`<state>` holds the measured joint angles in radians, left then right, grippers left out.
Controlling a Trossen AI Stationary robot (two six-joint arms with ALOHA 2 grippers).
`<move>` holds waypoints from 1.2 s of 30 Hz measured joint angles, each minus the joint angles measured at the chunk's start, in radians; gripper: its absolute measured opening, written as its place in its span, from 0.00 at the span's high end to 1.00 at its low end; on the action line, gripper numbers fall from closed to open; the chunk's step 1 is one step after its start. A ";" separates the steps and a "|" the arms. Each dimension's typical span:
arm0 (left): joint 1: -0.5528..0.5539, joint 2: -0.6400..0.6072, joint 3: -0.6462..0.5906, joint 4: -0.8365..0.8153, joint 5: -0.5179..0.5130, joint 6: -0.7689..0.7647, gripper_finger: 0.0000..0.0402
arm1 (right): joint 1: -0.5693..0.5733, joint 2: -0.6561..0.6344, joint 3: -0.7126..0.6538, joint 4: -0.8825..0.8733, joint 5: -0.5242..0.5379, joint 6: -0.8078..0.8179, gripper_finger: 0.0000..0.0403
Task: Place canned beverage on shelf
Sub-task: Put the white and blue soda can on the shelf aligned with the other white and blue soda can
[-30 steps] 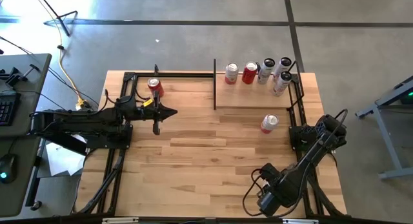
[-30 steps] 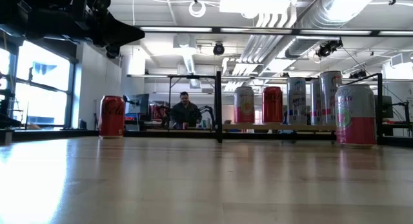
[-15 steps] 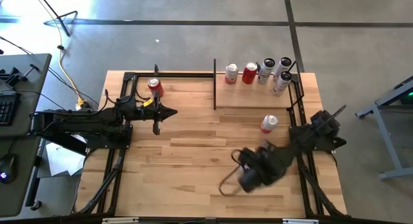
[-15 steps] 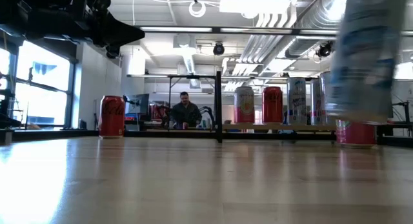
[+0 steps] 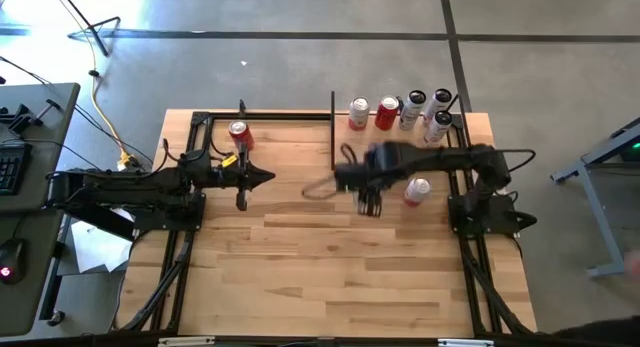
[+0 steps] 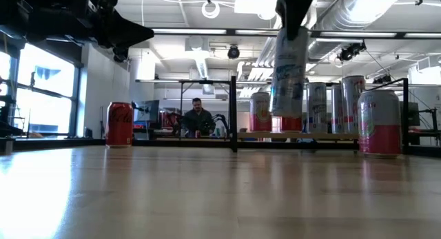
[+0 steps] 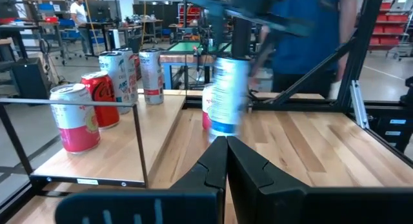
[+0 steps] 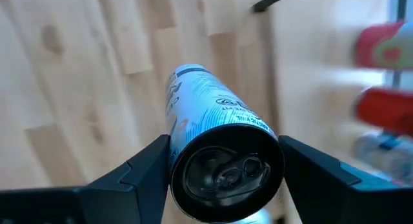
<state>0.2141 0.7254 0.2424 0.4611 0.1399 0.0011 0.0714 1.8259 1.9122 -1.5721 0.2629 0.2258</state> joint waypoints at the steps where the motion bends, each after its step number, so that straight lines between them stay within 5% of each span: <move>1: -0.002 0.000 0.000 0.000 0.000 0.000 1.00 | -0.027 0.000 0.008 0.002 0.003 -0.055 0.40; 10: -0.018 0.000 0.000 0.000 0.000 -0.013 1.00 | -0.225 -0.011 0.019 0.001 0.123 -0.481 0.40; 15: -0.035 0.000 0.000 -0.006 -0.001 -0.023 1.00 | -0.329 -0.083 -0.017 0.005 0.140 -0.522 0.40; 26: -0.045 0.000 0.000 0.011 -0.035 0.000 1.00 | -0.443 -0.390 -0.392 0.039 0.204 -0.608 0.40; 36: -0.045 0.000 0.000 0.008 -0.046 -0.025 1.00 | -0.596 -0.440 -0.506 0.167 0.172 -0.765 0.40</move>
<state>0.1696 0.7254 0.2424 0.4686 0.0941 -0.0243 -0.5247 1.3857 1.4058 -1.4050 0.4352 -0.5397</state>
